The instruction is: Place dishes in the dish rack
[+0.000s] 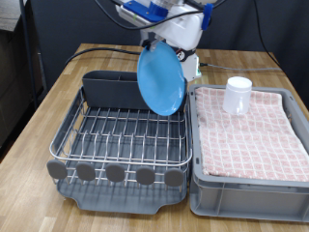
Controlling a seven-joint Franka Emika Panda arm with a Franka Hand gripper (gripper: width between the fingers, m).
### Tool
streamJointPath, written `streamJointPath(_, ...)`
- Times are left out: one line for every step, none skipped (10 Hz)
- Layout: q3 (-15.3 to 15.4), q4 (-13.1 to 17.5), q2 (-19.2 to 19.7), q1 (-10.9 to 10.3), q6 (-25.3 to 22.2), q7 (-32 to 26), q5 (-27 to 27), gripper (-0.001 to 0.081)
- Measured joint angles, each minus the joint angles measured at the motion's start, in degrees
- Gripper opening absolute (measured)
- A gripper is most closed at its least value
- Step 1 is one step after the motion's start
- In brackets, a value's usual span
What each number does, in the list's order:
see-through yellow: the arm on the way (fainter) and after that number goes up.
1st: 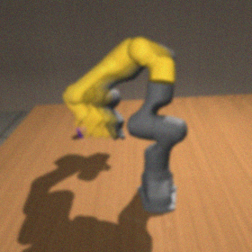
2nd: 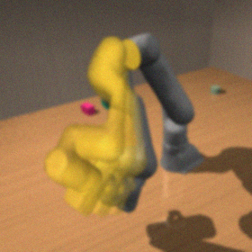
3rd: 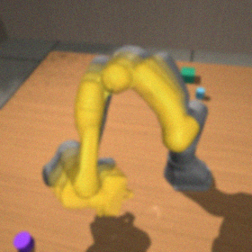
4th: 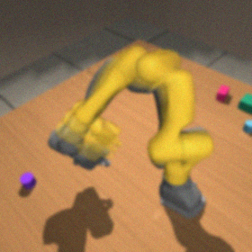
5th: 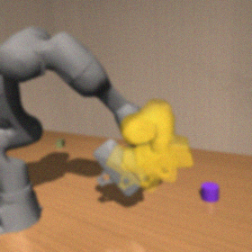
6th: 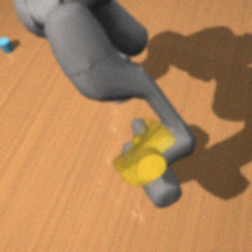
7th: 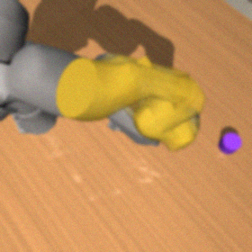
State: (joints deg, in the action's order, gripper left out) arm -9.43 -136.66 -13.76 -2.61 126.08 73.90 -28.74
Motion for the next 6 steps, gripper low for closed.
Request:
streamJointPath(-2.23,0.03,0.00,0.32,3.22,-8.17,-0.64,0.0022)
streamJointPath(-4.50,0.28,0.00,0.58,5.70,-13.65,-0.52,0.0022)
streamJointPath(-5.38,0.51,0.00,0.38,6.92,-16.84,-0.44,0.0022)
streamJointPath(-5.28,0.51,0.07,0.38,6.39,-15.88,-0.45,0.0022)
streamJointPath(-5.21,0.60,0.13,0.41,6.35,-17.38,-2.66,0.0022)
streamJointPath(-5.43,1.14,0.21,0.46,6.31,-21.30,-4.88,0.0022)
